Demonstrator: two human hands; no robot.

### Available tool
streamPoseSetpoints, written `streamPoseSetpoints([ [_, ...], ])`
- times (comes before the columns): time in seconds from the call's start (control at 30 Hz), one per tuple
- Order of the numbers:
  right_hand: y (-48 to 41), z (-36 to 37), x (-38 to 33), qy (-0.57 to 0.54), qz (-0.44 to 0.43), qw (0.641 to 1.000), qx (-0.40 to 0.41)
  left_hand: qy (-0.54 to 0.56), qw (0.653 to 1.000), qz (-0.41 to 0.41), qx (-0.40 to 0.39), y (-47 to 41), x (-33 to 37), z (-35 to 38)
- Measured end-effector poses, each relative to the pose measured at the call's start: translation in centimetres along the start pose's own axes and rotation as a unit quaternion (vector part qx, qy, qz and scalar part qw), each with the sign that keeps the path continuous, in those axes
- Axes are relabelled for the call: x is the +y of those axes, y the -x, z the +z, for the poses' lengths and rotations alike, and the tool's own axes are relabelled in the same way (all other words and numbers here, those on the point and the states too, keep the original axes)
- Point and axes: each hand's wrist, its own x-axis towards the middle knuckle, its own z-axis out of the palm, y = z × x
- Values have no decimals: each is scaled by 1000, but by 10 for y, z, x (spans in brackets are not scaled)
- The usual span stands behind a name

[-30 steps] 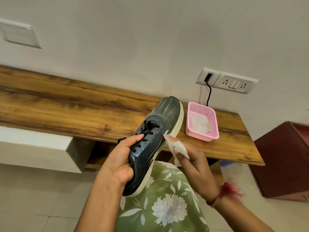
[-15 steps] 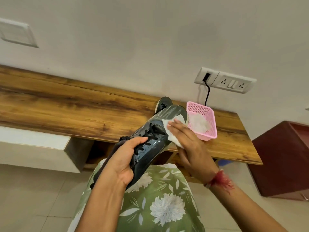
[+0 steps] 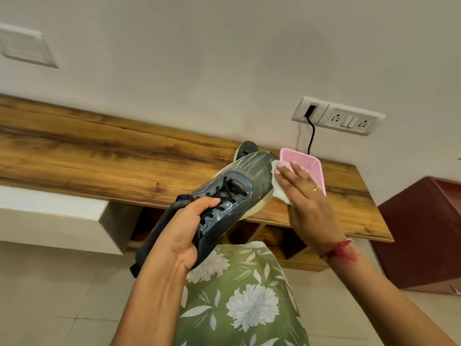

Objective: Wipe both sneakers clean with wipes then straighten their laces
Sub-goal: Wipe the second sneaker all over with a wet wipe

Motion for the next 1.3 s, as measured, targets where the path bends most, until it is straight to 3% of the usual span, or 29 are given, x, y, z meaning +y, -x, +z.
streamPoseSetpoints([
  [0.13, 16, 15, -34, -71, -46, 996, 3, 12, 999, -33, -5, 1, 0, 2],
  [0.23, 16, 14, -30, -18, -129, 991, -19, 7, 999, -51, -10, 1, -2, 2],
  [0.33, -2, 1, -6, 20, -74, 997, 14, -12, 999, -38, -10, 1, -2, 4],
  [0.47, 7, 6, -23, -37, -23, 999, 16, -28, 999, -21, 5, 2, -1, 5],
  [0.63, 5, -2, -4, 48, -107, 993, -13, -32, 999, 1, 10, 3, -1, 3],
  [0.7, -6, -14, 9, 63, -51, 997, 18, -44, 999, 8, 5, 4, -2, 7],
  [0.8, 1, -7, -11, -9, 25, 999, 43, -54, 999, 7, -1, 7, -2, 13],
  [0.87, 14, 6, -27, -36, 10, 999, 20, -55, 998, 3, 5, 8, -3, 12],
  [0.97, 15, 7, -14, 12, -33, 999, -32, -76, 997, 16, 17, 5, -6, 9],
  [1.07, 3, 2, 0, 41, 9, 999, -33, -96, 995, 31, 19, 4, -9, 11],
  [1.2, 16, 19, -35, -49, 53, 997, -2, -115, 992, 47, 31, 3, -8, 8],
  [1.3, 24, 19, -33, -50, -26, 998, -40, -135, 988, 59, 53, 1, -7, 1],
])
